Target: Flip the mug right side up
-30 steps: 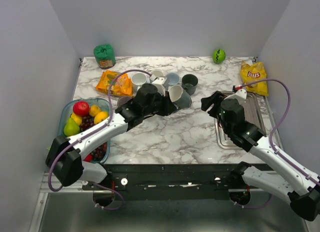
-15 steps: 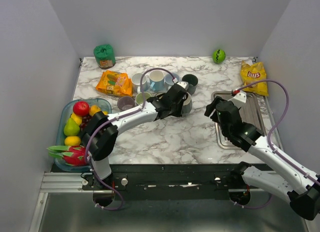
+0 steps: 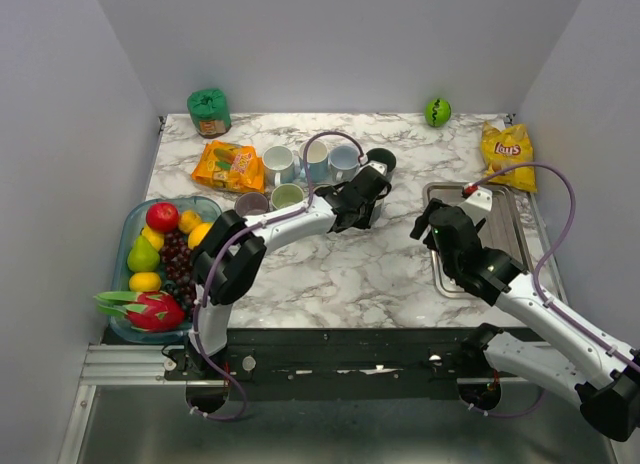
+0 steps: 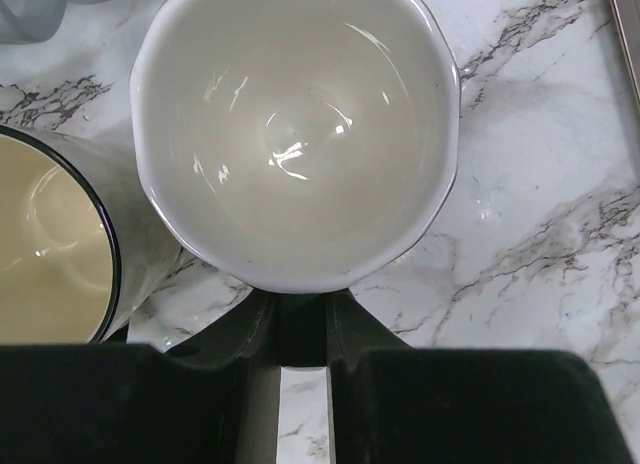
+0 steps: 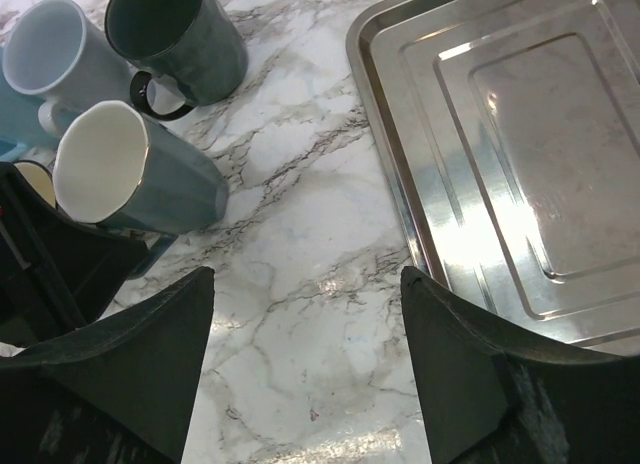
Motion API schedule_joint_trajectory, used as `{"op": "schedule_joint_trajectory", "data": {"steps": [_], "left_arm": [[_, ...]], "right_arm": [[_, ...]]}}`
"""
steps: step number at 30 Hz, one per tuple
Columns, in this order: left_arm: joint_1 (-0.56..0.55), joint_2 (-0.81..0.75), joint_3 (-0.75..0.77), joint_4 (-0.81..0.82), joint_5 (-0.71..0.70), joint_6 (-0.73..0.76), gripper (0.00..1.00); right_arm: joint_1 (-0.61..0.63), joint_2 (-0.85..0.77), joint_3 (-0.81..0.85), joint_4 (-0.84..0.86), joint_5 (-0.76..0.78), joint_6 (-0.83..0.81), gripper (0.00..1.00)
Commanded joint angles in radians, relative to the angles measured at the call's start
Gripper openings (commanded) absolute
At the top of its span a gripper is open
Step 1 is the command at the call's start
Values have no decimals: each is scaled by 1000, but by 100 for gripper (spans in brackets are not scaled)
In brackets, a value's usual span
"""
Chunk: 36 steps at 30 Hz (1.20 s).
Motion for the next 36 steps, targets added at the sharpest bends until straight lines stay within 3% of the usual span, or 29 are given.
{"op": "schedule_joint_trajectory", "data": {"steps": [1,3,10,17,24,29,36], "left_arm": [[-4,9,46,12,-62,24,33],[-4,3,45,11,-58,25,48],[-19,-112,0,46,-64,20,71],[-25,-379,-133,74,-89,14,98],[-24,-790,-333,60,-163,94,99],[-24,-1083,-392,-57,-253,102,99],[-24,-1281,-397,-196,-352,80,99]], "right_arm": [[-1,-1,-3,-26,50,12,83],[-1,6,4,-34,50,12,85],[-3,32,67,-118,58,18,86],[-4,43,141,-209,56,38,88],[-6,-49,184,-218,85,-22,100],[-7,-114,244,-223,137,-94,100],[-6,-155,360,-227,124,-163,100]]}}
